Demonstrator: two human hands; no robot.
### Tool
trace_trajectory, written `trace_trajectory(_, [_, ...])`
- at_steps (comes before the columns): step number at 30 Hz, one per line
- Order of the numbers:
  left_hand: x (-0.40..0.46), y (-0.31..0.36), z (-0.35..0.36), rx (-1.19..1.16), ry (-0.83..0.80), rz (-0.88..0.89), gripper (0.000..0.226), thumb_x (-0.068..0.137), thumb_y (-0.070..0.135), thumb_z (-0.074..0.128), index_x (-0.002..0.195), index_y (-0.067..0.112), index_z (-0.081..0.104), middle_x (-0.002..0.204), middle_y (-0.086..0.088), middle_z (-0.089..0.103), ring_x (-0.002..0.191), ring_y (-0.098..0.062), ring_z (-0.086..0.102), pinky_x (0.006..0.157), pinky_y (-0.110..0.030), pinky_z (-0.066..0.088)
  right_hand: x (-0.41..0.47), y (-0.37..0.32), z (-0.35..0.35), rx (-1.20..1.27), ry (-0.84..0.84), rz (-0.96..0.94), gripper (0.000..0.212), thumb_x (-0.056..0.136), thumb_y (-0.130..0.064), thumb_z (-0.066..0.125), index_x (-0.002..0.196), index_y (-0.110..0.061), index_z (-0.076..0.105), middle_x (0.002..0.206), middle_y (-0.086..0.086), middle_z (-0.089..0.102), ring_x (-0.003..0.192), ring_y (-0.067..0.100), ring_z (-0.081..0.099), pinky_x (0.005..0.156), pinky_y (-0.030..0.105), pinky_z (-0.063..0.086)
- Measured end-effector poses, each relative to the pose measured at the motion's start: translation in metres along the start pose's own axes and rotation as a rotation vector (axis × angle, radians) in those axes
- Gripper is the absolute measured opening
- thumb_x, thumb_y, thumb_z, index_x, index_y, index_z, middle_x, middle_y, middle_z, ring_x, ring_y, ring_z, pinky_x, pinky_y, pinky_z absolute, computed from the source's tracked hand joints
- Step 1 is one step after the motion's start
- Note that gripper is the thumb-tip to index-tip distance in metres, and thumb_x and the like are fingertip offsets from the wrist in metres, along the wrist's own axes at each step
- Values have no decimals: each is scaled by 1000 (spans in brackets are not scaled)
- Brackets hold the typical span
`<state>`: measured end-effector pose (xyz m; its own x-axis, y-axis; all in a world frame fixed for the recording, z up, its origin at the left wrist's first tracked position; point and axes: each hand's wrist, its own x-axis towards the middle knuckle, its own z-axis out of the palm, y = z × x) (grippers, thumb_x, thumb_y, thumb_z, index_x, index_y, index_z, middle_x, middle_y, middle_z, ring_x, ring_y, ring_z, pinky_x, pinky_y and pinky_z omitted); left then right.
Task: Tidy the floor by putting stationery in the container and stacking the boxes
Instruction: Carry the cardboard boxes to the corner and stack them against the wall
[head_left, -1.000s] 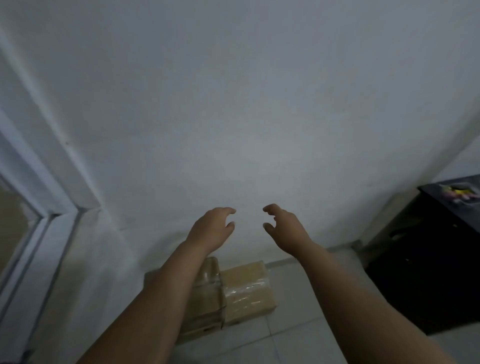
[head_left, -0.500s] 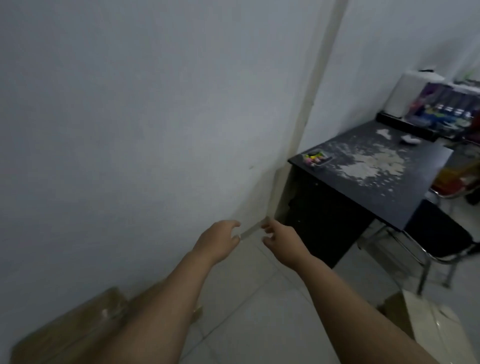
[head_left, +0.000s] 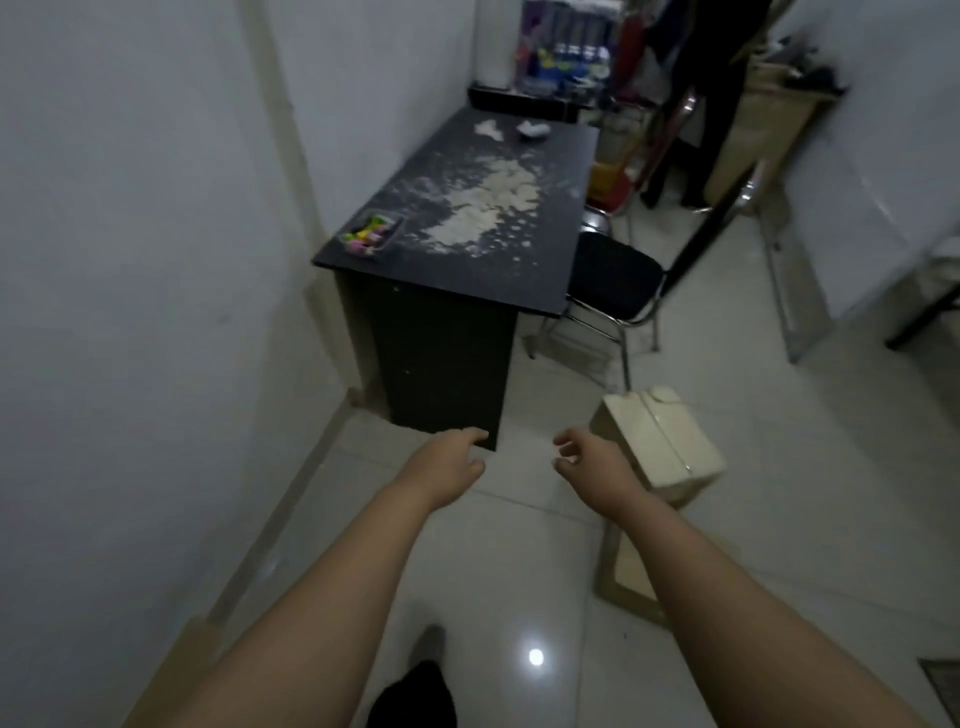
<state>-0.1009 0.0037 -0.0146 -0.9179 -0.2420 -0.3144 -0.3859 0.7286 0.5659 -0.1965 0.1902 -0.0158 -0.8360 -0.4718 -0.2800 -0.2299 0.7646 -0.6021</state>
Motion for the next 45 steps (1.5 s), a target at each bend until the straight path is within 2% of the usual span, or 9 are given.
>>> trace_trajectory(4, [58, 27, 6, 31, -146, 130, 49, 93, 23, 49, 141, 20, 40, 143, -5, 47, 129, -20, 46, 107, -34, 39, 11, 33, -17, 25, 63, 177, 29, 88, -18, 60, 116, -12, 59, 114, 8, 64, 104, 22, 59, 82, 24, 42])
trace_trajectory(7, [101, 46, 2, 61, -209, 207, 49, 93, 24, 49, 141, 19, 41, 139, -8, 49, 125, -24, 49, 104, -36, 42, 22, 47, -33, 58, 127, 296, 30, 88, -16, 59, 118, -9, 58, 114, 11, 64, 106, 26, 58, 88, 30, 46])
trace_trajectory(10, [136, 61, -2, 73, -233, 270, 49, 95, 26, 47, 142, 19, 39, 144, -7, 45, 130, -23, 45, 105, -33, 39, 35, 56, -43, 147, 222, 384, 28, 88, -16, 59, 116, -12, 59, 111, 9, 66, 99, 22, 59, 77, 25, 41])
trace_trajectory(22, [220, 99, 31, 69, -388, 416, 44, 95, 25, 48, 139, 20, 43, 141, -4, 48, 128, -20, 46, 94, -24, 34, 55, 103, -40, 327, 376, 619, 22, 90, -17, 57, 112, -14, 57, 103, 4, 62, 87, 16, 55, 69, 24, 40])
trace_trajectory(28, [271, 141, 63, 76, -409, 433, 44, 94, 23, 51, 138, 19, 46, 138, -7, 52, 125, -22, 49, 98, -28, 39, 84, 155, -73, 343, 338, 685, 23, 91, -16, 55, 114, -13, 56, 102, 5, 60, 84, 18, 55, 58, 22, 39])
trace_trajectory(33, [327, 173, 81, 127, -411, 411, 43, 93, 25, 51, 136, 18, 48, 133, -8, 55, 119, -23, 53, 90, -27, 39, 122, 200, -114, 360, 368, 716, 25, 91, -15, 54, 115, -10, 57, 105, 11, 64, 84, 20, 55, 71, 25, 40])
trace_trajectory(39, [383, 204, 111, 58, -384, 318, 40, 92, 25, 52, 131, 18, 52, 127, -9, 60, 114, -25, 56, 89, -27, 41, 150, 249, -146, 395, 323, 760, 27, 91, -18, 56, 117, -11, 58, 109, 11, 63, 87, 21, 55, 73, 25, 40])
trace_trajectory(42, [388, 205, 132, 68, -441, 320, 39, 92, 21, 53, 130, 14, 54, 127, -10, 60, 113, -24, 57, 87, -23, 39, 150, 269, -148, 431, 322, 805, 28, 91, -18, 56, 117, -10, 57, 110, 11, 62, 87, 20, 55, 73, 25, 39])
trace_trajectory(45, [395, 201, 148, 99, -501, 301, 39, 93, 19, 52, 131, 15, 53, 131, -8, 58, 116, -24, 56, 93, -27, 42, 151, 283, -138, 463, 294, 854, 28, 90, -17, 58, 117, -11, 58, 110, 11, 61, 88, 19, 53, 75, 23, 37])
